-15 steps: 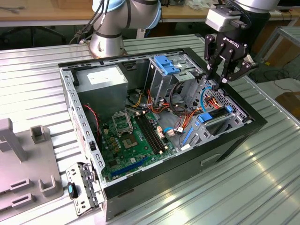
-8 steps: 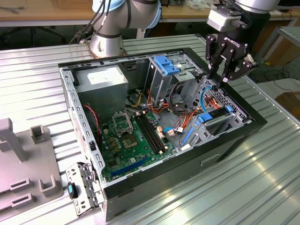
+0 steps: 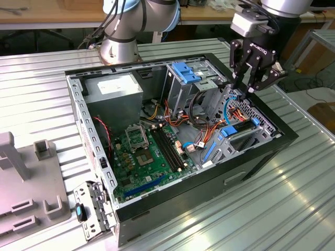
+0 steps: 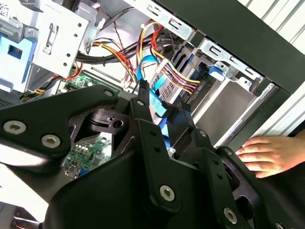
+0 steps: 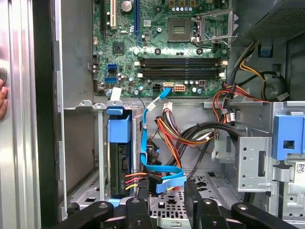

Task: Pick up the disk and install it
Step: 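Insert the second disk wire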

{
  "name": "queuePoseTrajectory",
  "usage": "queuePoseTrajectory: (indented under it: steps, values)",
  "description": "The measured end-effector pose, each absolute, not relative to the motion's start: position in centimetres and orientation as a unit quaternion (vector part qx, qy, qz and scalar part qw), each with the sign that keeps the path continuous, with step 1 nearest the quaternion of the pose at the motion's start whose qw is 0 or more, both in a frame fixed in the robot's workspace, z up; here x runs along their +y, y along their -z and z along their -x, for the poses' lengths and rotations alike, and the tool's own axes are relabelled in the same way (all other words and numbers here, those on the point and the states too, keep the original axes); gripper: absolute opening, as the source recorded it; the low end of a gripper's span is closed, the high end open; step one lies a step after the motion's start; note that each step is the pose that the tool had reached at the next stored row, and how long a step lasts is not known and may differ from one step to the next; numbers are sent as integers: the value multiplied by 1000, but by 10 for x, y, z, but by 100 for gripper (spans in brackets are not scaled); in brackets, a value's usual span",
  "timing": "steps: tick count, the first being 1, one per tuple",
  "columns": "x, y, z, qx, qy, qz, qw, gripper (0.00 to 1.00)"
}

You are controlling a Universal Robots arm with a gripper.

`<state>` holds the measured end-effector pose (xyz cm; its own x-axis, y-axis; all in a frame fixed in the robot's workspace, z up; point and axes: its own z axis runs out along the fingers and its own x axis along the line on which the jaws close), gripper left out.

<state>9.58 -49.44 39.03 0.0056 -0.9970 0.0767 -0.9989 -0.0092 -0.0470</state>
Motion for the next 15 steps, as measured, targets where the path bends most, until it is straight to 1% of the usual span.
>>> queuePoseTrajectory:
  steps: [15]
  values:
    - [-494,-386,-96,-704,-44,-709,10,42]
